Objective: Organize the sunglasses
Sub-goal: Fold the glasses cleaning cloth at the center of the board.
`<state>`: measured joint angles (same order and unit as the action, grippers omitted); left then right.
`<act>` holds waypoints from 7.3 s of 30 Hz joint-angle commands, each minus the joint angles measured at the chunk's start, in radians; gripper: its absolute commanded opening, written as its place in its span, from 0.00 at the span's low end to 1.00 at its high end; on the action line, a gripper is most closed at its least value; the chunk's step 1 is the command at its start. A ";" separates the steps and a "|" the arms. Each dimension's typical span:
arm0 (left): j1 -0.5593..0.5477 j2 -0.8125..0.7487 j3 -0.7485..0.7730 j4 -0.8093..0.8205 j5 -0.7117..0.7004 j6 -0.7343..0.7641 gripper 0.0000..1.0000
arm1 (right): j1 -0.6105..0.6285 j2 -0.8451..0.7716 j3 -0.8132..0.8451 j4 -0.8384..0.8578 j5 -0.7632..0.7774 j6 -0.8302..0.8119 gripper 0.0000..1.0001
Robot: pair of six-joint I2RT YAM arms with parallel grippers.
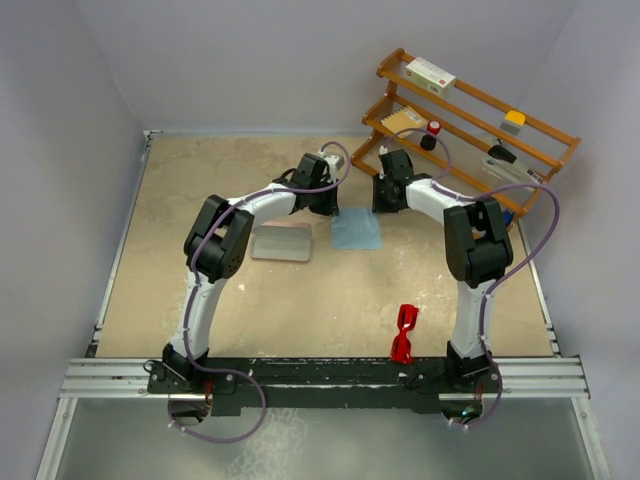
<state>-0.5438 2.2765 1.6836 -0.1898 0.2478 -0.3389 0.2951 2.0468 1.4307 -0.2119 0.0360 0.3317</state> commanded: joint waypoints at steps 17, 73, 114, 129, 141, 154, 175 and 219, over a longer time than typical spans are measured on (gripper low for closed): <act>0.001 -0.008 0.007 0.003 0.017 -0.003 0.00 | 0.003 0.030 0.032 0.022 -0.025 -0.026 0.27; -0.015 -0.096 -0.001 -0.011 -0.015 0.002 0.00 | 0.019 -0.113 -0.063 0.068 -0.015 -0.022 0.00; -0.025 -0.187 -0.083 -0.020 0.014 0.025 0.00 | 0.020 -0.240 -0.211 0.085 -0.044 -0.031 0.00; -0.028 -0.189 -0.109 -0.046 0.043 0.052 0.00 | 0.032 -0.259 -0.239 0.089 -0.060 -0.035 0.00; -0.034 -0.186 -0.099 -0.095 0.059 0.081 0.00 | 0.043 -0.270 -0.260 0.089 -0.056 -0.039 0.00; -0.047 -0.184 -0.107 -0.097 0.074 0.083 0.00 | 0.048 -0.282 -0.282 0.088 -0.044 -0.042 0.00; -0.057 -0.193 -0.123 -0.106 0.076 0.095 0.00 | 0.049 -0.288 -0.300 0.089 -0.050 -0.044 0.00; -0.058 -0.225 -0.147 -0.139 0.103 0.124 0.13 | 0.068 -0.332 -0.349 0.105 -0.090 -0.028 0.13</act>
<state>-0.5980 2.1273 1.5402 -0.3313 0.3290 -0.2413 0.3550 1.7691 1.0878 -0.1215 -0.0441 0.3031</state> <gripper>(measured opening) 0.124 0.132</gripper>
